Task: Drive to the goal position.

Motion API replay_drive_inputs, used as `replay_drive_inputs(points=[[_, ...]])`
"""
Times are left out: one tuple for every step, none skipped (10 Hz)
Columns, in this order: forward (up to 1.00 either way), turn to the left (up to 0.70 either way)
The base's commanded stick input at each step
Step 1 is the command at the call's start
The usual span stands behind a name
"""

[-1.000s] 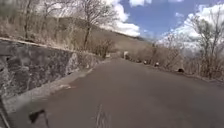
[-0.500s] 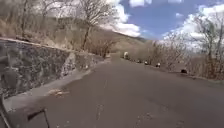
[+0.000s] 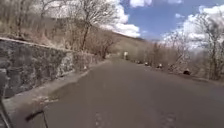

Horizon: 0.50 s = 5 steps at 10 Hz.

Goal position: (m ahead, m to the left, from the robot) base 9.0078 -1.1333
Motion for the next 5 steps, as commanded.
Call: replay_drive_inputs(points=[[0.7, 0.18], [0.7, 0.0], [0.7, 0.0], [0.7, 0.0], [0.7, 0.0]])
